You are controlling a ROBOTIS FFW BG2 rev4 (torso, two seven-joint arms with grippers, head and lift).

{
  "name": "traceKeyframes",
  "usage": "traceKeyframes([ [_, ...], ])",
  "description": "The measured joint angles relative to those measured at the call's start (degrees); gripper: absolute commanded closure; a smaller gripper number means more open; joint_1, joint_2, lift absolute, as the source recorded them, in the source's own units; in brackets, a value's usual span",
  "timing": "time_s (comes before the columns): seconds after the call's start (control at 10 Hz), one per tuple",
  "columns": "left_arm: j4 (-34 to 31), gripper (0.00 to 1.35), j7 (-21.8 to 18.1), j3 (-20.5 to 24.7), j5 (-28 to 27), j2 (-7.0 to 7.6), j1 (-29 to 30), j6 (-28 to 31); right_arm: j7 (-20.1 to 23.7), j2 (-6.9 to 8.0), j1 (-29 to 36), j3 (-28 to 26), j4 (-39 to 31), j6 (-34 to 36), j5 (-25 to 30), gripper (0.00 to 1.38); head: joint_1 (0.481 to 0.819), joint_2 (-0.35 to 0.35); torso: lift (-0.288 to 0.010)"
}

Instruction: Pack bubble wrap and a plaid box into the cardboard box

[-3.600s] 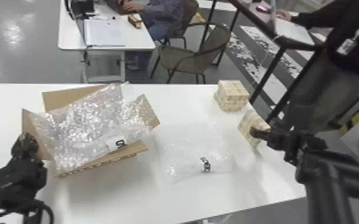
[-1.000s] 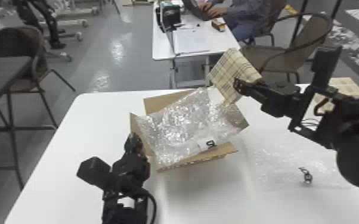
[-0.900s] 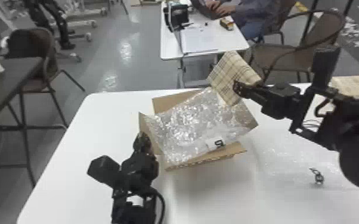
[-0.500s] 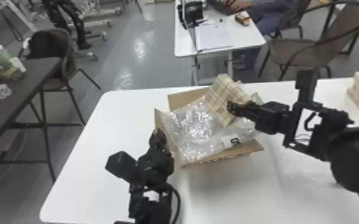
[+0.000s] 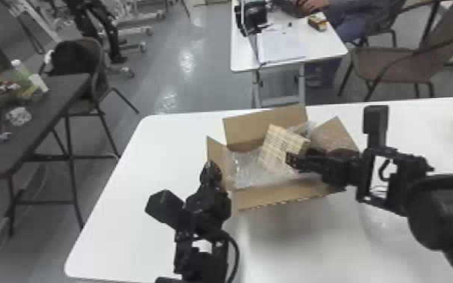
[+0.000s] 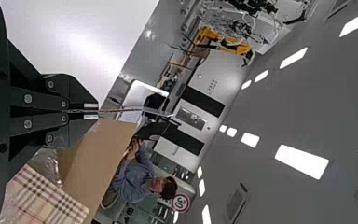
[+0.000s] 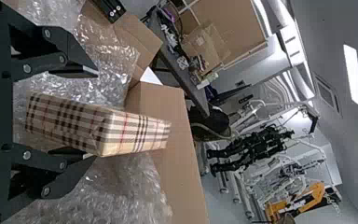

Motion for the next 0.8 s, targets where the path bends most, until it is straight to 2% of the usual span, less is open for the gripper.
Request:
traceKeyframes([
  [0.2,0.02,1.21,0.01,0.03,0.09,0.00,0.00,-0.08,0.23,-0.01,0.37,-0.11,-0.14,-2.39,-1.88,0.13,0.695,0.253,-0.110],
  [0.4,0.15,1.21,0.01,0.04,0.26,0.00,0.00,-0.09,0.66,-0.02,2.30,-3.70,-6.27,-4.35,-1.51,0.13,0.695,0.238,-0.110],
  [0.6,0.18,1.21,0.01,0.11,0.36,0.00,0.00,-0.09,0.64,-0.02,5.98,-10.83,-15.87,-8.11,1.91,0.13,0.693,0.193,-0.110],
  [0.8,0.18,1.21,0.01,0.13,0.36,0.00,0.02,-0.12,0.63,-0.09,11.66,-19.23,-22.64,-16.55,3.47,0.13,0.664,0.101,-0.110],
])
